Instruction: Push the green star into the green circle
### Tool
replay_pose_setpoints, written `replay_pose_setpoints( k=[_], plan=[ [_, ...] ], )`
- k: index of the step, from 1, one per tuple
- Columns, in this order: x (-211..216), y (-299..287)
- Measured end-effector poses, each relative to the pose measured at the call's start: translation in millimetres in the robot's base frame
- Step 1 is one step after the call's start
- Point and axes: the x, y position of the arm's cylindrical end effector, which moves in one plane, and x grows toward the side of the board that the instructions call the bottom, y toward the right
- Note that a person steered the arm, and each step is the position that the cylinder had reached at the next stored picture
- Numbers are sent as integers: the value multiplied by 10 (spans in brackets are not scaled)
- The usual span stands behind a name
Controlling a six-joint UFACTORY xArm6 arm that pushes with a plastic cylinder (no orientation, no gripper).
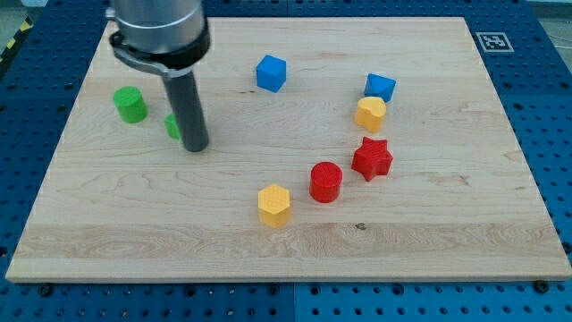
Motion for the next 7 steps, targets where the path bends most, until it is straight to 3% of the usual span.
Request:
replay_pose_setpoints(
  k=[6, 7],
  plan=[
    [-330, -5],
    [-330, 209]
  ],
)
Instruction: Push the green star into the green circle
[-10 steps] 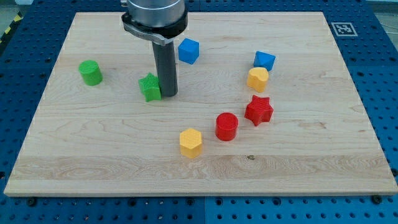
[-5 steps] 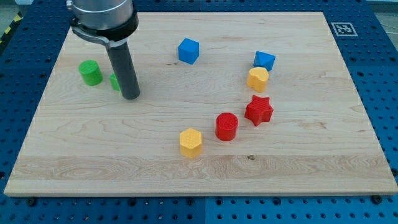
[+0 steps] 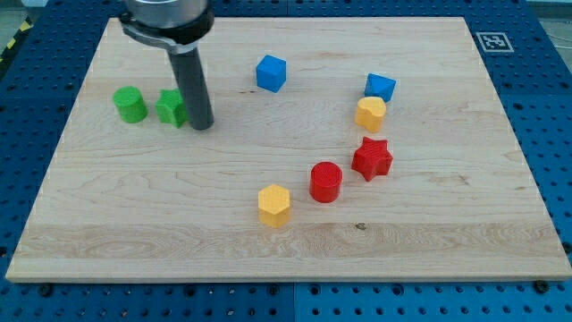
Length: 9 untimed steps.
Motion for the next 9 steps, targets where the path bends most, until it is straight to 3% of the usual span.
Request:
replay_pose_setpoints(
  k=[2, 5, 7, 9],
  plan=[
    [-3, 50],
    [-655, -22],
    [-586, -405],
    [-575, -259]
  ],
)
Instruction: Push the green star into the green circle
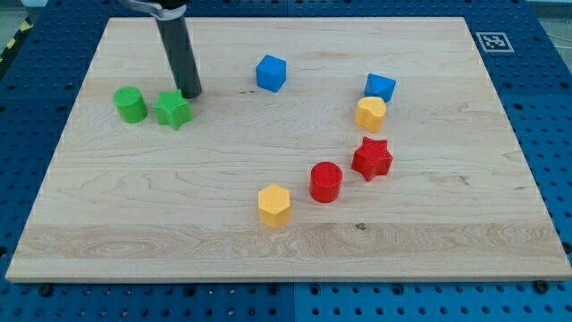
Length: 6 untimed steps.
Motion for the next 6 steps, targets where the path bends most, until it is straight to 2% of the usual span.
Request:
replay_pose_setpoints(
  k=[2, 3, 5, 6],
  plan=[
    [1, 313],
    [83, 293],
    [121, -114],
    [134, 19]
  ],
)
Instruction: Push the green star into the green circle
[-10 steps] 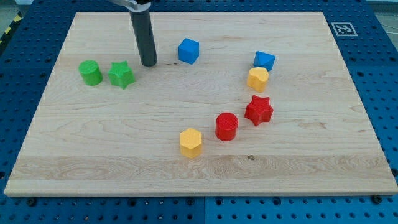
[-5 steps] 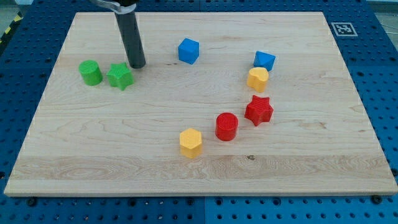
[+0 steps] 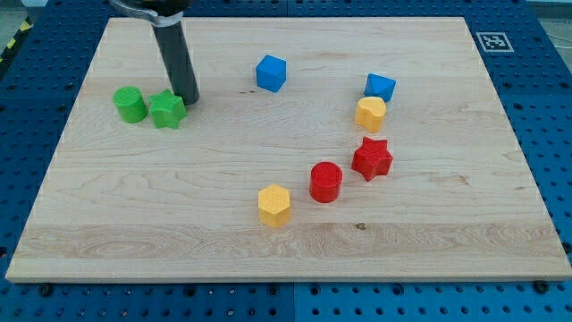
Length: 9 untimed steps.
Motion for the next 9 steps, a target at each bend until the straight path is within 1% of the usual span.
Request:
replay_pose_setpoints(
  k=[1, 2, 3, 4, 9],
  plan=[
    [50, 230],
    [228, 328],
    [307, 309],
    [307, 29],
    [307, -193]
  ],
)
